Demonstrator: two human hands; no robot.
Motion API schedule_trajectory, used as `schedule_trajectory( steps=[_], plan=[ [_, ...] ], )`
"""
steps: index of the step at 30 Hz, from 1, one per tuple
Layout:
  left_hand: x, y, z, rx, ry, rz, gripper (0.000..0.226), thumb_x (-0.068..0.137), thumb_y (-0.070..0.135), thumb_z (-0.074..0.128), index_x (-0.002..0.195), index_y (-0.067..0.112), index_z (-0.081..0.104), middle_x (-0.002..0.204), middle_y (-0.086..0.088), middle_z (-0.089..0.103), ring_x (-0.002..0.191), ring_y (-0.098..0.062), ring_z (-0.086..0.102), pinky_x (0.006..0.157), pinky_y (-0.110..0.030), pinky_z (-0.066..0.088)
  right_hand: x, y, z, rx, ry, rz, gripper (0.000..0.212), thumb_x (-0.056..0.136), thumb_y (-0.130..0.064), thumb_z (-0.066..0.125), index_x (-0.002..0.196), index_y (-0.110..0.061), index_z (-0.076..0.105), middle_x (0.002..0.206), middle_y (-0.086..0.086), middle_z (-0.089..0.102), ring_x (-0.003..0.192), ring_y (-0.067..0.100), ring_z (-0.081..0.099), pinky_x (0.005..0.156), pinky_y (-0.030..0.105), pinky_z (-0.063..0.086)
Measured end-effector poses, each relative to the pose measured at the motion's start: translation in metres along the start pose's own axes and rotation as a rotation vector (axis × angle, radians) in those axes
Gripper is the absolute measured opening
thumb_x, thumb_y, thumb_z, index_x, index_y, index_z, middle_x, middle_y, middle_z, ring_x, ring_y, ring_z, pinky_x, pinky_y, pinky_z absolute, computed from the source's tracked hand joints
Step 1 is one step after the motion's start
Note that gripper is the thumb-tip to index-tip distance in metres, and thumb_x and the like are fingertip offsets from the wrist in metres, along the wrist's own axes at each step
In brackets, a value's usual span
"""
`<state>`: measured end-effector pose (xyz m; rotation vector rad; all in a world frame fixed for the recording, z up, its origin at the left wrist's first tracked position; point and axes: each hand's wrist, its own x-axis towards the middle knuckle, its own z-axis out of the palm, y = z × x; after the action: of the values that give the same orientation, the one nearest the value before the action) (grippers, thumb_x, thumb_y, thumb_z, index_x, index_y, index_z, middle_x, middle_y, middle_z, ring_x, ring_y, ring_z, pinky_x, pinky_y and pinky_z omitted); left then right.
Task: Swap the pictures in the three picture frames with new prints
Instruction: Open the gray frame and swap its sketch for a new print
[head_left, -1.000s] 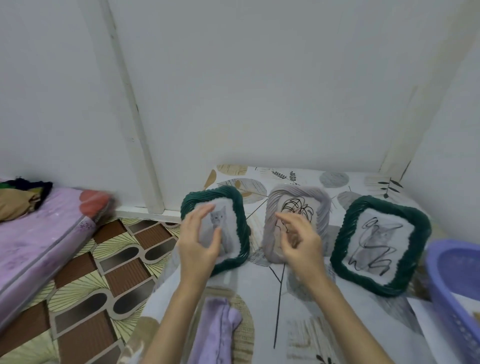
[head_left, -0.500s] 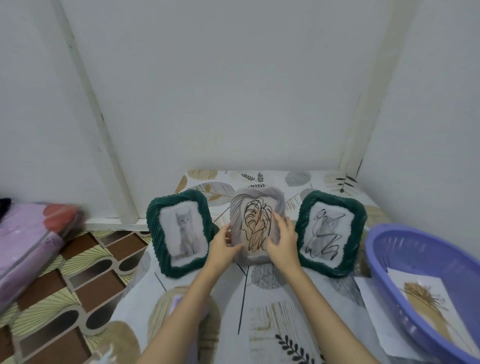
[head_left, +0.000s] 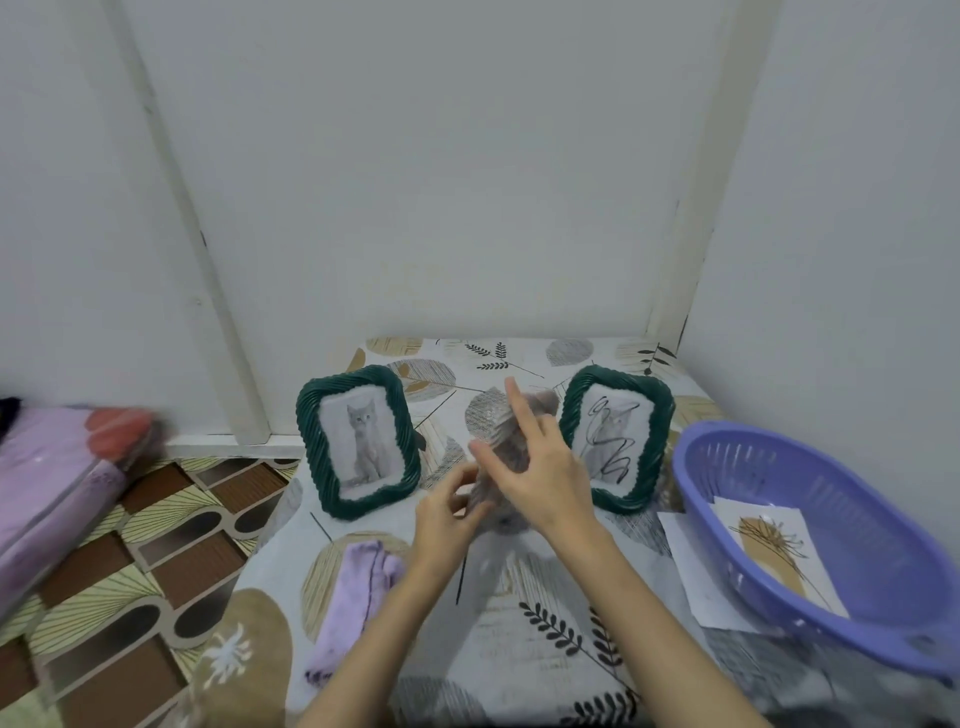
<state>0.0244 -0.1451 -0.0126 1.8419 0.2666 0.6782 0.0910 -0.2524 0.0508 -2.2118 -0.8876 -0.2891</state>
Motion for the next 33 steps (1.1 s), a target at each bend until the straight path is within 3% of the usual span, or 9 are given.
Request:
schedule_trajectory(
  steps=[3, 7, 9, 11, 13, 15, 20, 28, 33],
  plan=[
    [-0.011, 0.006, 0.004, -0.058, -0.103, -0.001, 0.034, 0.079, 0.0, 0.068, 0.106, 0.021, 0.062, 0.096, 0.007, 0.068, 0.087, -0.005, 0.068, 0.076, -0.02, 0.054, -0.011, 0.006, -0.007, 0.108, 0.031, 0.106, 0.065, 0.089, -0.031, 0.055, 0.142, -0.039, 0.017, 0.103, -0.001, 0.049, 0.078, 0.011, 0.055, 0.069, 0.023, 0.05],
    [-0.017, 0.02, -0.004, -0.163, 0.11, -0.015, 0.02, 0.087, 0.005, 0.06, 0.094, 0.024, 0.063, 0.083, -0.005, 0.069, 0.076, -0.018, 0.068, 0.065, -0.03, 0.056, -0.024, 0.031, -0.022, 0.349, 0.088, 0.158, 0.061, 0.089, 0.002, 0.047, 0.139, -0.029, 0.032, 0.064, -0.01, 0.043, 0.044, 0.001, 0.042, 0.047, 0.011, 0.036],
    [-0.016, 0.025, -0.01, -0.115, 0.187, 0.011, 0.024, 0.088, 0.006, 0.058, 0.093, 0.029, 0.061, 0.087, -0.002, 0.068, 0.077, -0.013, 0.065, 0.069, -0.032, 0.055, -0.033, 0.04, -0.031, 0.433, 0.043, 0.146, 0.066, 0.088, 0.005, 0.047, 0.138, -0.035, 0.034, 0.075, 0.0, 0.057, 0.041, 0.006, 0.035, 0.047, 0.016, 0.033],
    [-0.014, 0.028, -0.013, -0.037, 0.161, 0.008, 0.026, 0.087, 0.01, 0.06, 0.102, 0.031, 0.059, 0.102, 0.002, 0.064, 0.09, -0.011, 0.06, 0.08, -0.032, 0.051, -0.043, 0.042, -0.044, 0.529, -0.02, 0.14, 0.066, 0.087, 0.008, 0.047, 0.137, -0.034, 0.037, 0.122, 0.006, 0.058, 0.045, 0.008, 0.04, 0.051, 0.024, 0.041],
    [-0.015, 0.031, -0.011, -0.022, 0.072, -0.076, 0.036, 0.088, 0.018, 0.061, 0.121, 0.027, 0.051, 0.121, 0.006, 0.054, 0.106, -0.013, 0.053, 0.089, -0.03, 0.044, -0.053, 0.044, -0.055, 0.618, -0.099, 0.132, 0.067, 0.085, 0.012, 0.045, 0.137, -0.03, 0.037, 0.141, -0.011, 0.041, 0.093, 0.019, 0.061, 0.088, 0.037, 0.048],
    [-0.019, 0.035, -0.007, -0.143, -0.004, -0.185, 0.05, 0.09, 0.023, 0.058, 0.136, 0.025, 0.039, 0.128, 0.005, 0.046, 0.117, -0.013, 0.047, 0.099, -0.031, 0.04, -0.063, 0.051, -0.06, 0.703, -0.161, 0.156, 0.07, 0.083, 0.015, 0.045, 0.134, -0.033, 0.037, 0.14, -0.018, 0.034, 0.133, 0.005, 0.031, 0.115, 0.036, 0.022],
    [-0.037, 0.037, 0.007, -0.253, -0.078, -0.167, 0.049, 0.089, 0.015, 0.058, 0.131, 0.037, 0.042, 0.118, 0.01, 0.055, 0.11, 0.004, 0.049, 0.091, -0.016, 0.044, -0.081, 0.071, -0.053, 0.716, -0.211, 0.247, 0.067, 0.082, 0.01, 0.048, 0.124, -0.042, 0.047, 0.142, -0.015, 0.038, 0.138, 0.013, 0.027, 0.116, 0.043, 0.021],
    [-0.037, 0.031, 0.018, -0.074, -0.011, -0.063, 0.042, 0.084, -0.005, 0.06, 0.121, 0.015, 0.058, 0.117, 0.004, 0.059, 0.079, 0.018, 0.058, 0.072, -0.007, 0.048, -0.083, 0.08, -0.044, 0.623, -0.101, 0.221, 0.046, 0.089, 0.002, 0.052, 0.122, -0.03, 0.052, 0.138, -0.004, 0.048, 0.131, 0.013, 0.038, 0.102, 0.022, 0.029],
    [-0.033, 0.023, 0.019, 0.057, 0.021, -0.008, 0.04, 0.082, 0.003, 0.065, 0.12, 0.015, 0.06, 0.112, 0.011, 0.059, 0.101, 0.0, 0.055, 0.081, -0.005, 0.044, -0.077, 0.082, -0.046, 0.591, -0.051, 0.207, 0.035, 0.088, -0.003, 0.058, 0.115, -0.026, 0.06, 0.117, -0.006, 0.061, 0.104, -0.001, 0.053, 0.09, 0.013, 0.044]
  ],
)
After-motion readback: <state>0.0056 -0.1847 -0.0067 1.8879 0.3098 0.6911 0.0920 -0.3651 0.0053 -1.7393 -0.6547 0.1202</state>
